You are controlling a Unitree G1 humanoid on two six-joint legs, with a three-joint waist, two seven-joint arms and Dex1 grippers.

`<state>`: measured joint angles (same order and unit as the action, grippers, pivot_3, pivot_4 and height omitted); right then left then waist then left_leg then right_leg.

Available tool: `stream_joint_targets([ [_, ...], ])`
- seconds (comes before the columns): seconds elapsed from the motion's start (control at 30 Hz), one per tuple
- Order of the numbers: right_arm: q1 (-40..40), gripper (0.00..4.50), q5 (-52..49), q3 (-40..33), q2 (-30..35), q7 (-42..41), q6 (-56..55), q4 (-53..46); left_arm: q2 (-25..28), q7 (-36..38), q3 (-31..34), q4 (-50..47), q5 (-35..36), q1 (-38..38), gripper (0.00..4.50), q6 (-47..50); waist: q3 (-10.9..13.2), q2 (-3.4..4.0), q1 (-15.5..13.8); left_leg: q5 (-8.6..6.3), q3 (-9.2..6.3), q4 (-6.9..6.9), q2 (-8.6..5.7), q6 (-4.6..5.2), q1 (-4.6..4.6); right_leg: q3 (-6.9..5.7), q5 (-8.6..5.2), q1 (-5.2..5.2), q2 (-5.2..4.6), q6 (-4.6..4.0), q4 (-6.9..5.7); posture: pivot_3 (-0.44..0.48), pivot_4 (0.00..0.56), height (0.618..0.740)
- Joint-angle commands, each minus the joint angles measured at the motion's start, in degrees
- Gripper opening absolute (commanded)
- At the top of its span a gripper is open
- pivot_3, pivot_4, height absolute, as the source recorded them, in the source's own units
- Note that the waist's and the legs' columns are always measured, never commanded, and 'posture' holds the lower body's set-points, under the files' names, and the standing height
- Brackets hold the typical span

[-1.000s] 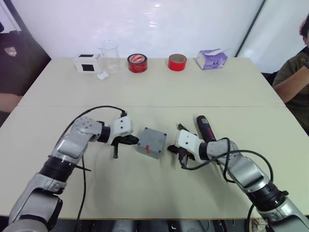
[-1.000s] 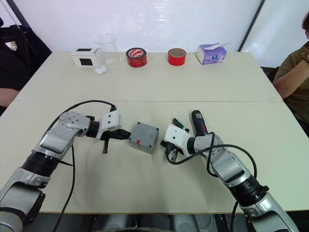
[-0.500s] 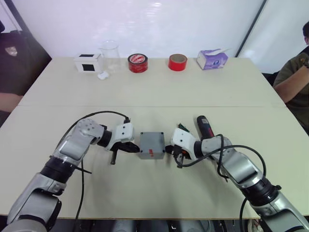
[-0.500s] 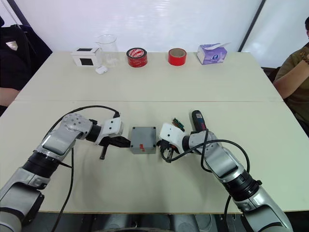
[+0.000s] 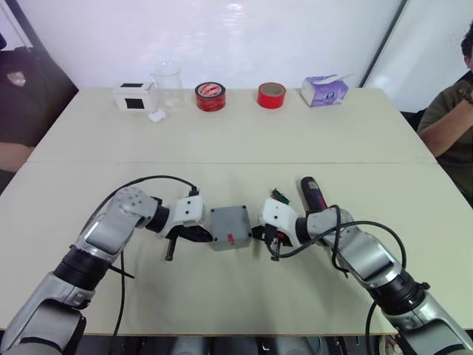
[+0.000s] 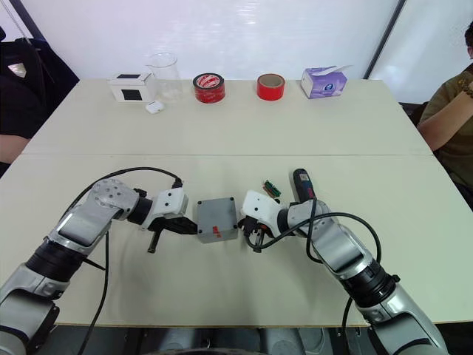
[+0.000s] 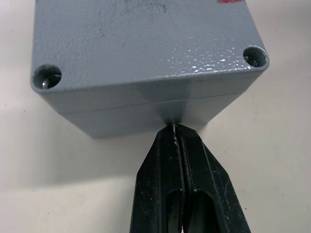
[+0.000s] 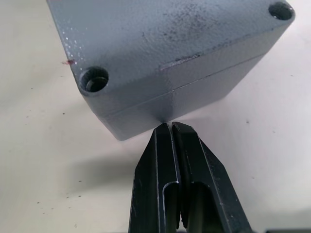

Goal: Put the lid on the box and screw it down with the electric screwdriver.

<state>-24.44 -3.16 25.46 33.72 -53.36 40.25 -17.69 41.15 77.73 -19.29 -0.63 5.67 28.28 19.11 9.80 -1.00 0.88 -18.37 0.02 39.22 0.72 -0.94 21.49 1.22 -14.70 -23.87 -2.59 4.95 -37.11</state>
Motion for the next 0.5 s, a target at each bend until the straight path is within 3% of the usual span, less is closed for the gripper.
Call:
stream_joint_targets([
  [0.03, -0.5, 0.05, -0.1, 1.7, 0.2, -1.4, -2.4, -2.9, 0.7, 0.4, 0.9, -0.8, 0.7, -0.5, 0.0, -2.3, 0.0, 0.0, 0.0, 0.0, 0.0, 0.0, 0.0, 0.0, 0.0, -0.01, 0.0, 0.0, 0.0, 0.0, 0.0, 0.0, 0.15, 0.739],
  [0.27, 3.4, 0.05, -3.8, -6.8, 5.0, -1.6, -1.0, -8.5, 5.7, 1.1, 5.7, -3.8, 3.8, -3.5, 0.0, -2.7, 0.0, 0.02, -0.1, 0.0, 0.0, 0.0, 0.04, 0.0, 0.04, 0.0, 0.0, -0.04, -0.03, 0.0, 0.0, 0.0, 0.15, 0.739],
  [0.5, 8.3, 2.78, -13.4, -26.5, 4.2, 5.8, 13.3, -18.8, 7.5, -0.8, 16.3, -16.5, 16.9, -5.2, 0.0, 7.4, 0.1, -0.02, -0.3, 0.0, -0.05, 0.0, 0.05, 0.0, 0.11, -0.03, 0.0, -0.05, -0.11, 0.01, 0.01, 0.0, 0.15, 0.739],
])
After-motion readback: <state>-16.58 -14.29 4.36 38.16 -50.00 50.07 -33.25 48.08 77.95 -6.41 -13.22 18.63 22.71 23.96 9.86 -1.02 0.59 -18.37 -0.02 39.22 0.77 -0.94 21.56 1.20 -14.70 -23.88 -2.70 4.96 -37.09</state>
